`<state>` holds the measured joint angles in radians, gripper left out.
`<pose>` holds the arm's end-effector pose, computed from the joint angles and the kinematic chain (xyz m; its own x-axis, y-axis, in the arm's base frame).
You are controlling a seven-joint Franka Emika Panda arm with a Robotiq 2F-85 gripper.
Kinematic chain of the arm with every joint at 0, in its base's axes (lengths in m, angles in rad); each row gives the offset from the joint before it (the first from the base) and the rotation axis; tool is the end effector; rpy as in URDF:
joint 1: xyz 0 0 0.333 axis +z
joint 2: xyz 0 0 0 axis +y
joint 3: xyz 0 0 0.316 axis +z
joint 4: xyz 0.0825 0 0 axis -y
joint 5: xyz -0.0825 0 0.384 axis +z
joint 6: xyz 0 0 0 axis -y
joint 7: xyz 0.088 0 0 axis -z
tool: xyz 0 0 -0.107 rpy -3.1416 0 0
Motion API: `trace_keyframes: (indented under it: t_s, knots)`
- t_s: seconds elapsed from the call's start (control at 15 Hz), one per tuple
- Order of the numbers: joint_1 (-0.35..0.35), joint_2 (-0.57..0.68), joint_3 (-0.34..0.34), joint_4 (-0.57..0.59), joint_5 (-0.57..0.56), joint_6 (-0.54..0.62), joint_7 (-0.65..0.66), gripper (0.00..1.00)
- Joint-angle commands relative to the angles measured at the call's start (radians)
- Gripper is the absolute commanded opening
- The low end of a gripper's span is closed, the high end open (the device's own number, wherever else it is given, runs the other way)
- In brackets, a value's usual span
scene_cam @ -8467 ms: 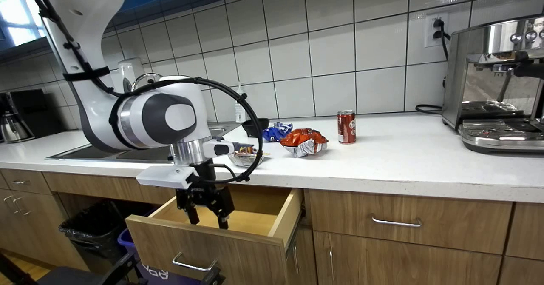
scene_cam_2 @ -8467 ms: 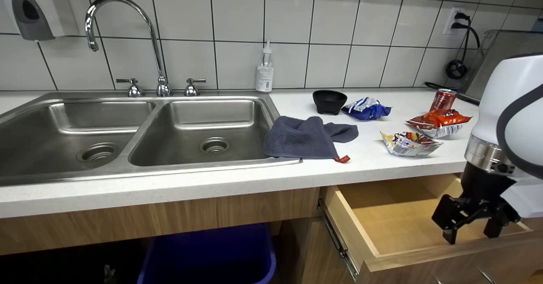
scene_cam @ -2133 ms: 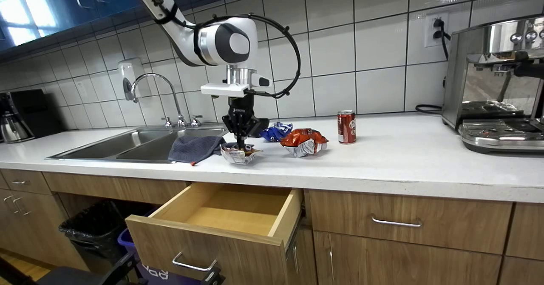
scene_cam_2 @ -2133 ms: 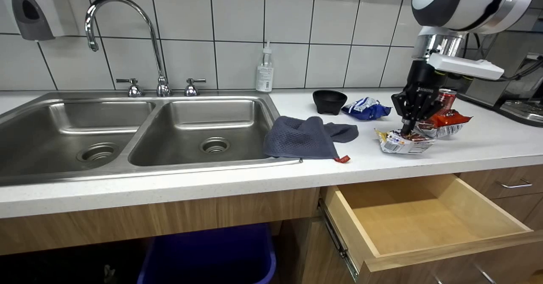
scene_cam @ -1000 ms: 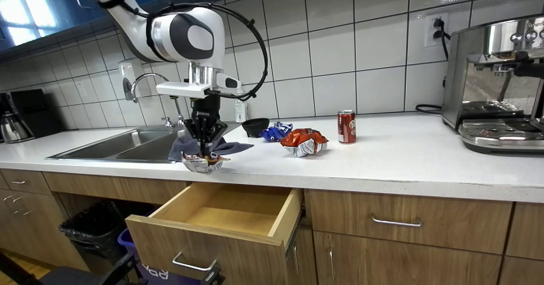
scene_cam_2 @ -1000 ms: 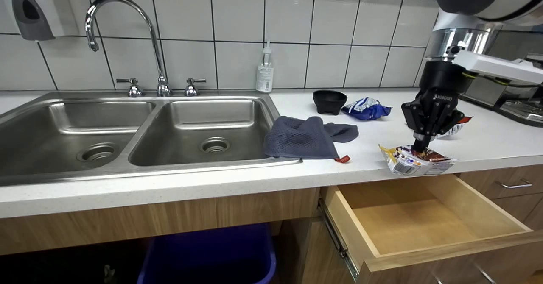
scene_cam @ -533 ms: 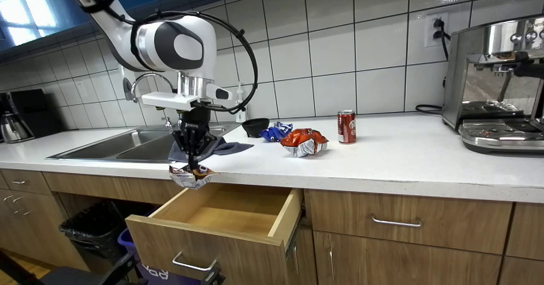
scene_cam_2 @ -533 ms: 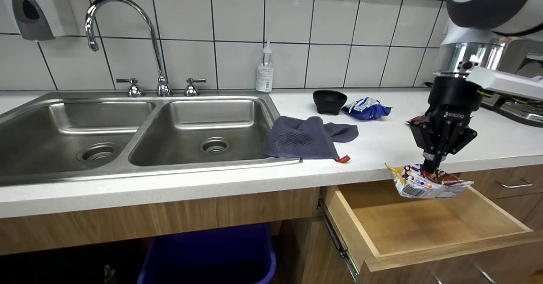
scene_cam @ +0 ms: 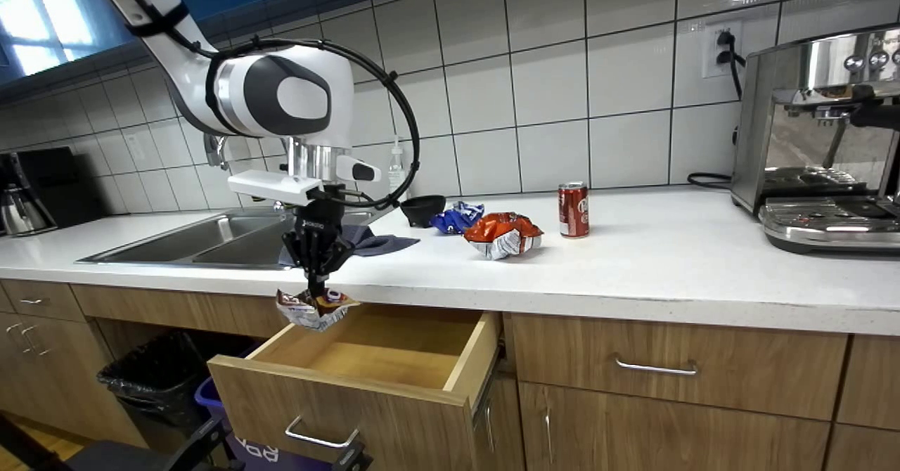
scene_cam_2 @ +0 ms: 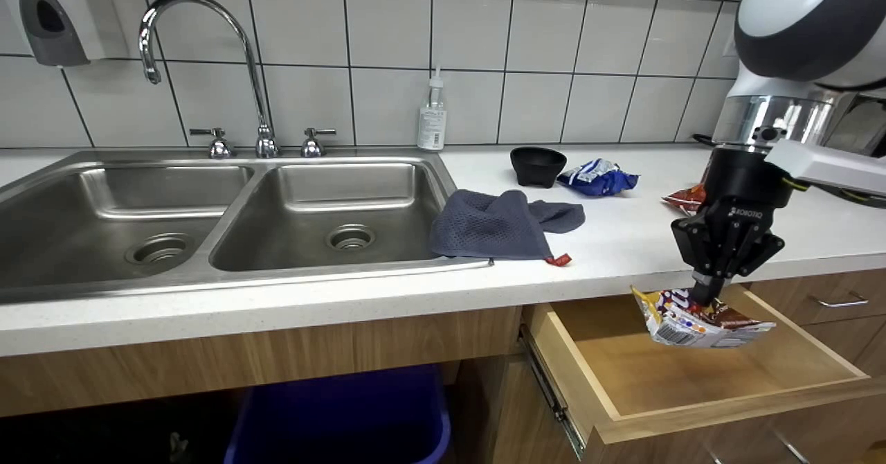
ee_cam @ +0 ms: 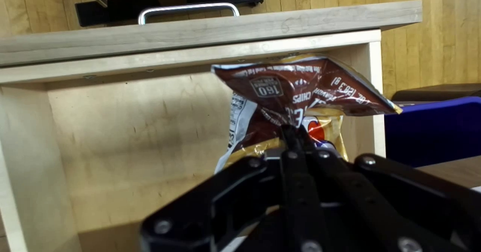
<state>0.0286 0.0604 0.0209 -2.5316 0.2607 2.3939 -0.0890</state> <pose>0.4372 0.0239 0.2370 0.9789 -0.0538 -0.1971 -0.0851 -0.9844 -0.1540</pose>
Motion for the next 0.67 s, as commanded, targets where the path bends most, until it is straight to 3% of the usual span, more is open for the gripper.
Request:
trace_keyframes:
  t_s: [0.0,0.6]
  knots:
    - [0.001,0.018,0.013,-0.014,0.026,0.041,-0.004,0.00]
    - [-0.002,0.105,0.032,0.001,0.015,0.115,0.005,0.00]
